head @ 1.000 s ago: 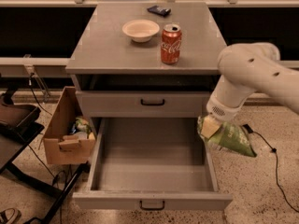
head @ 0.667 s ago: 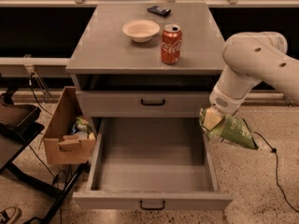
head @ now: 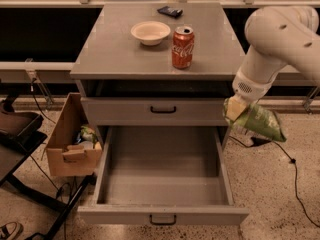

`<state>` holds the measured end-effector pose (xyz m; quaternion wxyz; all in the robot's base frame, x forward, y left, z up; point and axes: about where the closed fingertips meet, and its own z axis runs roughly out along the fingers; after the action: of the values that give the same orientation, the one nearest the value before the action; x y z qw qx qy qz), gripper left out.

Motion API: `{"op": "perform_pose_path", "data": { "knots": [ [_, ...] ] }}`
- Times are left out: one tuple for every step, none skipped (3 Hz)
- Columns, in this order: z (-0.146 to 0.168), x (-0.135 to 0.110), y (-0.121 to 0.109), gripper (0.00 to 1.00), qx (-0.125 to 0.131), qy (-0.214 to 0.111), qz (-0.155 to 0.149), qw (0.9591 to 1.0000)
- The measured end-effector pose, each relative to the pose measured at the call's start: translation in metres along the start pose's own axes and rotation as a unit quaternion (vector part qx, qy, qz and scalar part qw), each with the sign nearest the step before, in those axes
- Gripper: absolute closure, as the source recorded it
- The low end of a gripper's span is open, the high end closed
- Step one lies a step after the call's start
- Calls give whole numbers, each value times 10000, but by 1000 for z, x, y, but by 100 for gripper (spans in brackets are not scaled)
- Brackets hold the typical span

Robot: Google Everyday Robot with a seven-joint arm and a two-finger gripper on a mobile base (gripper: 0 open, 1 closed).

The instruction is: Pick green jalapeno chip bag from middle drawer and place on counter

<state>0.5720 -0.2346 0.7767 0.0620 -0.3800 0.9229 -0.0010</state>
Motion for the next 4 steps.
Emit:
{"op": "perform_pose_path", "data": {
  "knots": [
    [-35, 7, -44, 100, 156, 543, 617, 9965],
    [-42, -3, -76, 100, 240, 904, 964, 9909],
    [-88, -1, -121, 100, 781, 753, 1673, 9799],
    [-174, 0, -154, 100, 1626, 23, 2392, 9573]
  ]
}}
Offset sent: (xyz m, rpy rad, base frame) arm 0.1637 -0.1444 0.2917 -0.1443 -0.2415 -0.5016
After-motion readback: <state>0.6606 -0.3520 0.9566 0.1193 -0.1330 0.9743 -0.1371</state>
